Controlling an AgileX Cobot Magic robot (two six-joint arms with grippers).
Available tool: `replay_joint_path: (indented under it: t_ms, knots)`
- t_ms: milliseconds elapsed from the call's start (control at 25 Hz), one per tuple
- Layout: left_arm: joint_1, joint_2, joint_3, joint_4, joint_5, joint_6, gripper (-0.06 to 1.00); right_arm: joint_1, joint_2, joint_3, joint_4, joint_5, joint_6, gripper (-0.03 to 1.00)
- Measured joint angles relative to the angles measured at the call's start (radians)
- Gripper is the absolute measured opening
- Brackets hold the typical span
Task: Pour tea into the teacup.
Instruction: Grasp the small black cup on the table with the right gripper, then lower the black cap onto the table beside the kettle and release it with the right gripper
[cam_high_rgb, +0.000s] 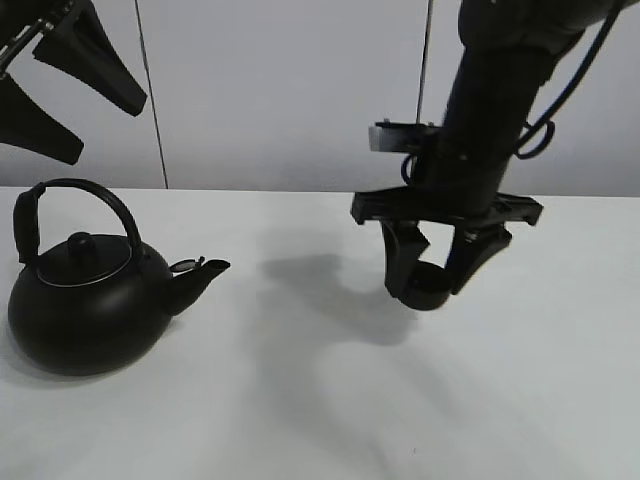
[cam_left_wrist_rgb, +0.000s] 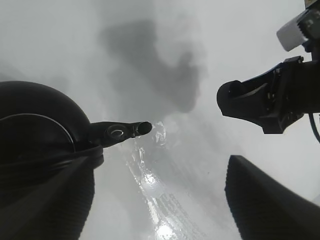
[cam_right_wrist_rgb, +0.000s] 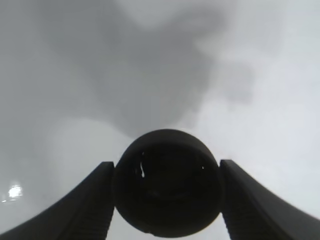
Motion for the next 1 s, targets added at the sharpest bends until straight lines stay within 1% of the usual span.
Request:
replay_joint_path:
  t_ms: [200, 320, 440, 720, 1000]
  knots:
    - [0.0, 0.0, 0.0, 0.0, 0.0, 0.0, 0.53, 0.122, 0.0, -0.136, 0.004, 0.024, -0.02, 0.4]
    - [0.0, 0.0, 0.0, 0.0, 0.0, 0.0, 0.53, 0.192, 0.0, -0.163, -0.03, 0.014, 0.001, 0.4]
    - [0.0, 0.0, 0.0, 0.0, 0.0, 0.0, 0.53, 0.232, 0.008, -0.165, -0.07, -0.003, 0.025, 0.4]
    - [0.0, 0.0, 0.0, 0.0, -0.001, 0.0, 0.53, 0.247, 0.106, -0.167, -0.067, -0.031, 0.036, 0.4]
    - [0.0, 0.0, 0.0, 0.0, -0.001, 0.0, 0.53, 0.247, 0.164, -0.167, -0.057, -0.089, 0.036, 0.4]
